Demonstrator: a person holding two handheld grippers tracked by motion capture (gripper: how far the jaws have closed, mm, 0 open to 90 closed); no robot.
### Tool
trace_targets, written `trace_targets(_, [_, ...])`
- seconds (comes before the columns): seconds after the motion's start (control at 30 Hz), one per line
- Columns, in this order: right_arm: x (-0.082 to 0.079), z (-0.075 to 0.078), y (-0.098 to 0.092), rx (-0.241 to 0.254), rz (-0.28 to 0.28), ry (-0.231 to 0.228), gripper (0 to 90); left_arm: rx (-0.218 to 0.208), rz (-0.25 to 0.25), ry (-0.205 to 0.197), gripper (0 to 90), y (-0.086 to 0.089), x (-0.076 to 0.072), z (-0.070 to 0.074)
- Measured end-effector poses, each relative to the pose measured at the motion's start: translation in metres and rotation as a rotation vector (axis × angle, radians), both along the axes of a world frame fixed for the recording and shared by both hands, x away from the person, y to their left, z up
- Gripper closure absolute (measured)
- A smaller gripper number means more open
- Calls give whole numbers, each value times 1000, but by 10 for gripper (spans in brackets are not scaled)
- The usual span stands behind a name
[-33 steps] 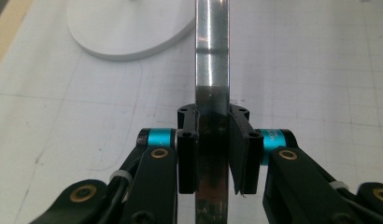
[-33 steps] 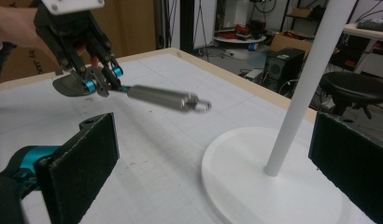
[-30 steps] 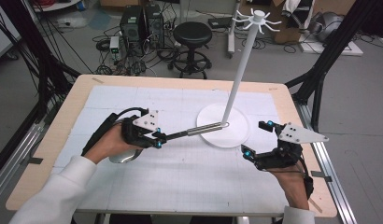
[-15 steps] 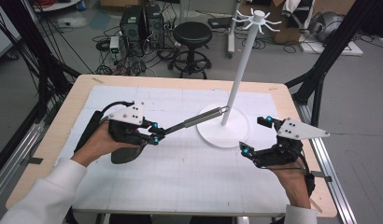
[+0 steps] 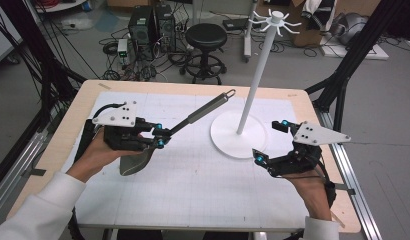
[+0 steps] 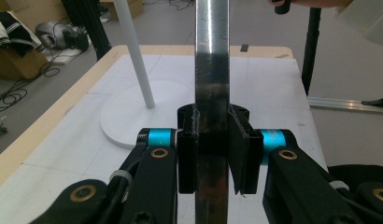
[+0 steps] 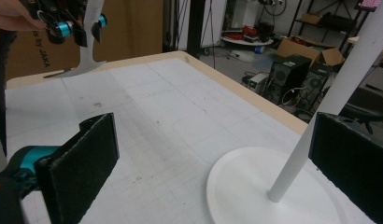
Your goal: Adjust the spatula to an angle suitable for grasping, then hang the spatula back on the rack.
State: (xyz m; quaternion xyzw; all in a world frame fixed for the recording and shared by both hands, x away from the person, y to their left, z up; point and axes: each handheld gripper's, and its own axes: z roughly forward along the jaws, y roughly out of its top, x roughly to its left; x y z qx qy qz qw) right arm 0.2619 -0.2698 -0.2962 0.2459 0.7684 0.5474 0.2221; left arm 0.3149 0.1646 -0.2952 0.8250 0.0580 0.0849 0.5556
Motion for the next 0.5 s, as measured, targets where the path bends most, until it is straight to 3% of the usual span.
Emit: trace_targets(0.5, [2,3,5,-9,14,0,10,9,7,1,747,-2,1,-4])
